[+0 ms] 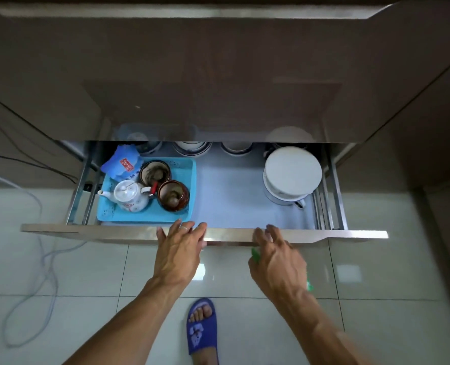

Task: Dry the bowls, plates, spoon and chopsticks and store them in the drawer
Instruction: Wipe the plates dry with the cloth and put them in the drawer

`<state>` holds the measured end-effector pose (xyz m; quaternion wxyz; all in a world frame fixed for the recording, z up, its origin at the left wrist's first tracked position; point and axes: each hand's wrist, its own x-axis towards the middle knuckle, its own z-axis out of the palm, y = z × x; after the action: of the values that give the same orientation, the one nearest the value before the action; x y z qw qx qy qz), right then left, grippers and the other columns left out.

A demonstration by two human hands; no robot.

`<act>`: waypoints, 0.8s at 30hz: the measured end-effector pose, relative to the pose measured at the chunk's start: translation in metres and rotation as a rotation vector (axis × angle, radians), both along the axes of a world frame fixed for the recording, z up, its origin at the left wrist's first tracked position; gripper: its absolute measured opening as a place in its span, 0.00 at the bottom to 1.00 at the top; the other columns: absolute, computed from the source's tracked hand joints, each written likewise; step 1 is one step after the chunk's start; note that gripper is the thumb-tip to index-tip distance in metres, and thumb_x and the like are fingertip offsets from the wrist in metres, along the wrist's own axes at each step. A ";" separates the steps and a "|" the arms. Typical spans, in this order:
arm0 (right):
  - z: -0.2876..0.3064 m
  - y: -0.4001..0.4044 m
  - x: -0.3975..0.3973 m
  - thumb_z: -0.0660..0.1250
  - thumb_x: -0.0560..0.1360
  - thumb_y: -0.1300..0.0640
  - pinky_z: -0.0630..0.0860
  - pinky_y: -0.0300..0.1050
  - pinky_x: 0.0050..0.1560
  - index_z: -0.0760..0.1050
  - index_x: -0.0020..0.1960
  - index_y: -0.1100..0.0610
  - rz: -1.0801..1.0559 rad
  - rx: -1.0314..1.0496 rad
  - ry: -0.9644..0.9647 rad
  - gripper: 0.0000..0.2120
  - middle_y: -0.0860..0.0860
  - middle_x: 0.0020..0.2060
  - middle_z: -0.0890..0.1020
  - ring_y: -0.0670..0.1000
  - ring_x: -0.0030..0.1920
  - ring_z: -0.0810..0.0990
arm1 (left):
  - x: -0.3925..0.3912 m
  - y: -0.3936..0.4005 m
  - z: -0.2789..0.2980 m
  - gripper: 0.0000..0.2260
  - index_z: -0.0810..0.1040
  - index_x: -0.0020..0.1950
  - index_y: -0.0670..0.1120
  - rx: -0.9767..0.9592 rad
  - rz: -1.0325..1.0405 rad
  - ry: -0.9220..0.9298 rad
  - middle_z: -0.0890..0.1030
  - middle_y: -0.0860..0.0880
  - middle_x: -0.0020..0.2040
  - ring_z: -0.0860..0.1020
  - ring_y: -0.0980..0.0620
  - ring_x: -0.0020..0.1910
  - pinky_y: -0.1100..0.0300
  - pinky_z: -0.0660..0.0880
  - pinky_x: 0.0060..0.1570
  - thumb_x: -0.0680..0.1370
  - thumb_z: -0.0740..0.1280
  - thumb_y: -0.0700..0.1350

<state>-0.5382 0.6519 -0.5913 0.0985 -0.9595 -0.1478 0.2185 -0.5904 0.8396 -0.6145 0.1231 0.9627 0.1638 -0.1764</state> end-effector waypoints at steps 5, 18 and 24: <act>0.004 -0.011 -0.019 0.60 0.77 0.54 0.76 0.47 0.46 0.69 0.62 0.53 0.027 0.007 0.040 0.13 0.50 0.64 0.70 0.57 0.50 0.81 | -0.024 -0.008 -0.002 0.14 0.74 0.67 0.54 0.028 0.004 -0.042 0.77 0.53 0.65 0.70 0.48 0.70 0.45 0.67 0.66 0.81 0.65 0.49; 0.130 -0.048 0.012 0.70 0.66 0.29 0.81 0.46 0.43 0.80 0.48 0.54 -0.611 0.687 0.401 0.28 0.49 0.39 0.86 0.49 0.41 0.84 | -0.003 -0.090 0.153 0.20 0.76 0.67 0.57 -0.778 0.235 -0.081 0.79 0.59 0.61 0.76 0.67 0.57 0.66 0.72 0.61 0.76 0.70 0.57; 0.235 -0.066 0.053 0.77 0.71 0.46 0.84 0.53 0.45 0.82 0.50 0.61 -0.575 0.974 0.541 0.19 0.55 0.40 0.87 0.57 0.42 0.87 | 0.030 -0.111 0.252 0.17 0.79 0.60 0.54 -1.074 0.289 -0.273 0.85 0.53 0.47 0.83 0.59 0.48 0.63 0.78 0.49 0.73 0.76 0.48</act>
<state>-0.4855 0.5859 -0.3562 0.6132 -0.7167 0.0640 0.3258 -0.5600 0.7290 -0.3625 0.6379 0.7470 0.1640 -0.0903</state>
